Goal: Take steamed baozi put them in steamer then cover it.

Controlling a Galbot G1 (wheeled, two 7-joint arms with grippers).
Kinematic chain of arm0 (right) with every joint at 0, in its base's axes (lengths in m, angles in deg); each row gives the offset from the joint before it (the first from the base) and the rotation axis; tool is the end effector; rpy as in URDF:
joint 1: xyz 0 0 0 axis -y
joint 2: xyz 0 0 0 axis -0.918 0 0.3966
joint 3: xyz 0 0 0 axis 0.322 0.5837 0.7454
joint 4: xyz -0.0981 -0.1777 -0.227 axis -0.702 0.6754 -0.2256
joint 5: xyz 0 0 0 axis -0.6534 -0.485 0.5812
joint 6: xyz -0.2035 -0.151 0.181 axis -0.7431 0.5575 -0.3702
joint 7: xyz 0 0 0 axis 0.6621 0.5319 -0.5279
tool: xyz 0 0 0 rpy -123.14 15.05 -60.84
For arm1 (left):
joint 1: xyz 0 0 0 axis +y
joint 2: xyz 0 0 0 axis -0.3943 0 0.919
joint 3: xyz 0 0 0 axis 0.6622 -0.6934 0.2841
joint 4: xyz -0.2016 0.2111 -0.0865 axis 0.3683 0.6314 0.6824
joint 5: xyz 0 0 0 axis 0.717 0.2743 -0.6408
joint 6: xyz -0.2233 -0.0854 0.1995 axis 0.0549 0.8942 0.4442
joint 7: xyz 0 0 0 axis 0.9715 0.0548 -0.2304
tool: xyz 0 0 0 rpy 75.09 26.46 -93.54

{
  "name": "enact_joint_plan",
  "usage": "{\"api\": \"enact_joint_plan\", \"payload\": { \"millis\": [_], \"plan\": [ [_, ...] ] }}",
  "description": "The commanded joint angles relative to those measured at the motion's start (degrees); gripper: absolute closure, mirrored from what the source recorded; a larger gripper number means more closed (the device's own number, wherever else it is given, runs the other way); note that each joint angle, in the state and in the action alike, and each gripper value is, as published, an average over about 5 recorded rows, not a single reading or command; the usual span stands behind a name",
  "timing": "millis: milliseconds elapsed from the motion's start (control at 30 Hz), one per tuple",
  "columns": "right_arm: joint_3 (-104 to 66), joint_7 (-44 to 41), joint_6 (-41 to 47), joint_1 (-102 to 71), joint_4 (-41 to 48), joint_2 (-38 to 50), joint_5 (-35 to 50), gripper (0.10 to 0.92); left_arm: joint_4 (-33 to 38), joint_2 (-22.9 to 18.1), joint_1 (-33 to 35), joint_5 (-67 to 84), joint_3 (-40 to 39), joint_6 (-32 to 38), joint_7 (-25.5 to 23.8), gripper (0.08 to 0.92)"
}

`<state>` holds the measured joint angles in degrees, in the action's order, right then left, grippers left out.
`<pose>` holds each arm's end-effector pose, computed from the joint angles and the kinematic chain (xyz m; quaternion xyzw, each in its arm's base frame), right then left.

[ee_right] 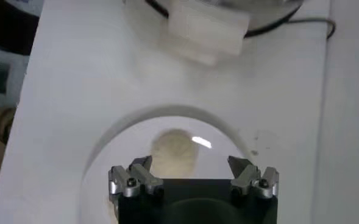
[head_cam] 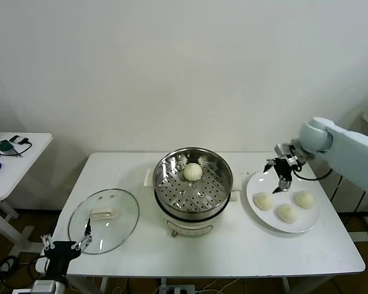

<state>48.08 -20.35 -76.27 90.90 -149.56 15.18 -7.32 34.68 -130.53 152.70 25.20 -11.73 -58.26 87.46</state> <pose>0.4719 -0.1727 -0.1524 0.5043 -0.5693 0.4836 0.4333 0.1085 0.0948 -0.2785 0.0719 -0.9841 -0.1408 0.0812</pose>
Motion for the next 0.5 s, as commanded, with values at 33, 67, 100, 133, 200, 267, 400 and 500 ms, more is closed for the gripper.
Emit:
{"api": "enact_joint_plan", "payload": {
  "millis": [33,67,100,133,200,267,400,500],
  "plan": [
    [-9.9,-0.6,2.0,-10.5,9.3,-3.3,-5.1,0.203,-0.1,0.1,0.3,-0.3,0.2,0.0,0.0,0.177],
    [-10.2,-0.7,1.8,-10.5,10.3,-4.3,-5.4,0.203,-0.2,0.0,0.4,-0.4,0.2,0.0,0.0,0.177],
    [-10.5,-0.7,1.7,-10.5,11.2,-5.2,-5.6,0.203,-0.2,0.0,0.4,-0.4,0.2,0.0,0.0,0.177],
    [-10.7,-0.7,1.5,-10.5,12.0,-6.1,-5.8,0.203,-0.3,-0.1,0.3,-0.5,0.2,0.0,0.0,0.177],
    [-11.0,-0.7,1.2,-10.5,13.3,-7.8,-6.4,0.203,-0.4,-0.1,0.3,-0.5,0.3,0.0,0.1,0.177],
    [-11.0,-0.8,0.9,-10.4,14.6,-9.4,-7.1,0.203,-0.5,-0.2,0.3,-0.5,0.3,0.0,0.1,0.177],
    [-11.3,-0.9,0.2,-10.4,16.8,-12.2,-8.5,0.203,-0.7,-0.3,0.3,-0.3,0.4,0.1,0.1,0.177],
    [-11.6,-1.0,-0.4,-10.2,18.4,-13.7,-9.3,0.203,-0.8,-0.4,0.3,-0.2,0.5,0.1,0.1,0.177]
  ]
}}
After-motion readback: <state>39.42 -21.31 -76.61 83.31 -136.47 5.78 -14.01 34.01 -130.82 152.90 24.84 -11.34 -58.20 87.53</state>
